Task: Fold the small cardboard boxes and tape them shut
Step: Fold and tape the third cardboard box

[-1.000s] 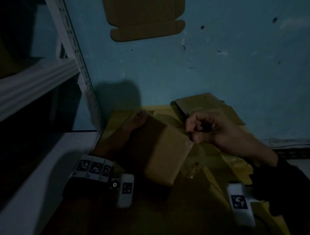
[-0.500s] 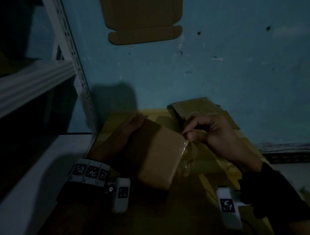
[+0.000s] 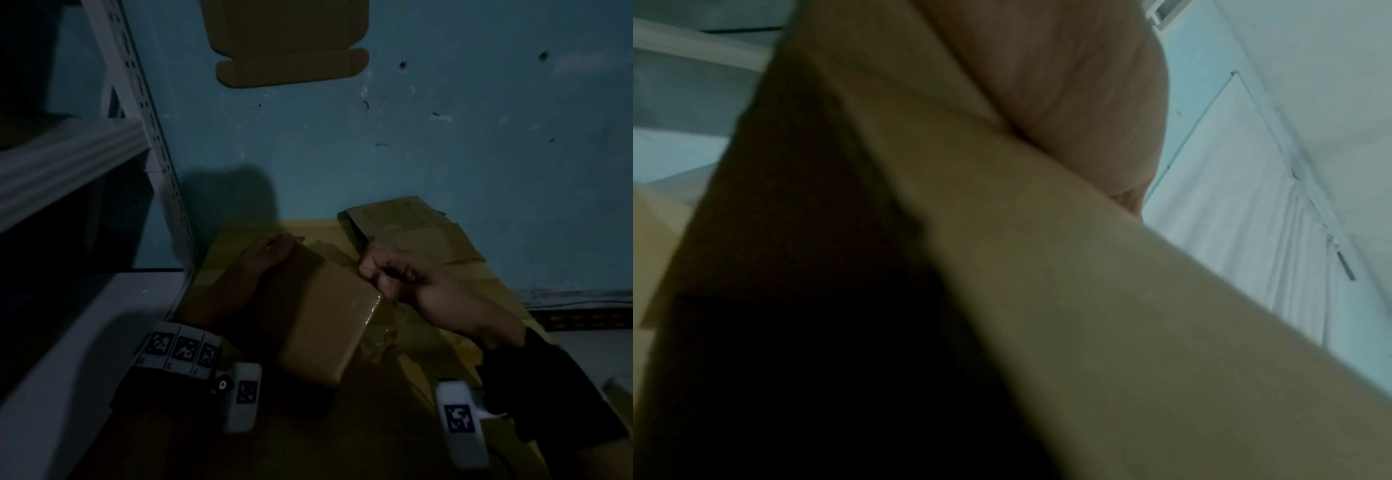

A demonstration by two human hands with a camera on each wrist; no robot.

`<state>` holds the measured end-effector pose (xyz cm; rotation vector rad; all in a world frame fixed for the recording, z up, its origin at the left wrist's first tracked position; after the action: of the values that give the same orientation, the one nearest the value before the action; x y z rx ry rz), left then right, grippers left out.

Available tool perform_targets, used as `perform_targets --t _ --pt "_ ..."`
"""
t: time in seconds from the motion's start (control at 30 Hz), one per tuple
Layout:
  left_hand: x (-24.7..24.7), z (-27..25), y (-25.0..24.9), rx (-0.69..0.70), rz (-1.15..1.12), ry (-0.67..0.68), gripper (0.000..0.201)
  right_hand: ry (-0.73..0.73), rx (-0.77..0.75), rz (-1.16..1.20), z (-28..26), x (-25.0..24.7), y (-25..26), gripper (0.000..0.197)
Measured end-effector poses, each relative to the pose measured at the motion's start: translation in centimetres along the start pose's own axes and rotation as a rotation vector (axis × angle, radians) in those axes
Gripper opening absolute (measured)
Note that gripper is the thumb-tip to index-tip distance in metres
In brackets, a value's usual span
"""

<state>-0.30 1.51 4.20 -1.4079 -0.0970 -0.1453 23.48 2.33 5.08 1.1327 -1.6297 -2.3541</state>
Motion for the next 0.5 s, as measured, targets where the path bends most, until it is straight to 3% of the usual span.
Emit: perform_targets --t 0.17,0.3,0.43,0.5 --pt "0.0 0.0 0.2 -0.016 -0.026 0.01 0.028 0.025 0.016 0.085 -0.3 0.3 0.3 0.014" --pt "-0.7 0.2 0.3 -0.074 -0.051 -0.016 0.043 -0.126 -0.004 0.169 -0.1 -0.2 0.2 0.014" --pt "-1.0 0.3 0.2 -0.051 0.009 -0.029 0.036 -0.29 -0.042 0.258 0.1 -0.7 0.3 0.038" --pt "-0.9 0.2 0.1 -0.069 0.036 -0.021 0.045 -0.284 -0.043 0.214 0.2 -0.8 0.5 0.041"
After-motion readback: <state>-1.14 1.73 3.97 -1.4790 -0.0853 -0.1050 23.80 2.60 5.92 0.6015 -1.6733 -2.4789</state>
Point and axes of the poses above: each hand's wrist, its own z-axis towards the middle knuckle, its own x-axis out of the palm, y = z × x, the point moved 2 cm from there along z, towards the middle knuckle, and after that the axes turned 8 degrees about x, right-handed, at the moved point
